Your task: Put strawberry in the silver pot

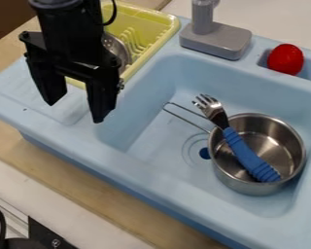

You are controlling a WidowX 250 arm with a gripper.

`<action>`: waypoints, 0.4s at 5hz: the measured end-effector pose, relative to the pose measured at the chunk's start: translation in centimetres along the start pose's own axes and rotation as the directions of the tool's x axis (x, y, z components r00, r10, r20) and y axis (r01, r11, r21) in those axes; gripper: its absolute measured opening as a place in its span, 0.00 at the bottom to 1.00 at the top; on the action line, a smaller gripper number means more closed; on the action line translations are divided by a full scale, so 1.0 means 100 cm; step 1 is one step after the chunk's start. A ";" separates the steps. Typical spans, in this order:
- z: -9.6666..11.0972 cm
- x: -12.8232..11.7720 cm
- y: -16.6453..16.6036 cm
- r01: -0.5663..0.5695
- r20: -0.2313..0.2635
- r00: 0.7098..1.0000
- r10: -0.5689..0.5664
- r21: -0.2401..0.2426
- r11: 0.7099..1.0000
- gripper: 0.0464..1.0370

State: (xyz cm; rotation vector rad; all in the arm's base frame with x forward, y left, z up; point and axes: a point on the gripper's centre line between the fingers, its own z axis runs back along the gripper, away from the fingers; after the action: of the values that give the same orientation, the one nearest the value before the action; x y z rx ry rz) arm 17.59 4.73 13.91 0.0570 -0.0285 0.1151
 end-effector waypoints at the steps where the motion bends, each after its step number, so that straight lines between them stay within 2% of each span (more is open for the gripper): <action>1: -0.003 -0.002 -0.001 -0.008 -0.012 1.000 0.008 -0.006 1.000 0.96; 2: 0.004 0.010 -0.011 0.001 0.020 1.000 -0.001 -0.013 1.000 0.96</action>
State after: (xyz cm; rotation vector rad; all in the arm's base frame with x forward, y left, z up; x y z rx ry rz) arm 18.67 3.76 14.24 0.0454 -0.0493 0.1136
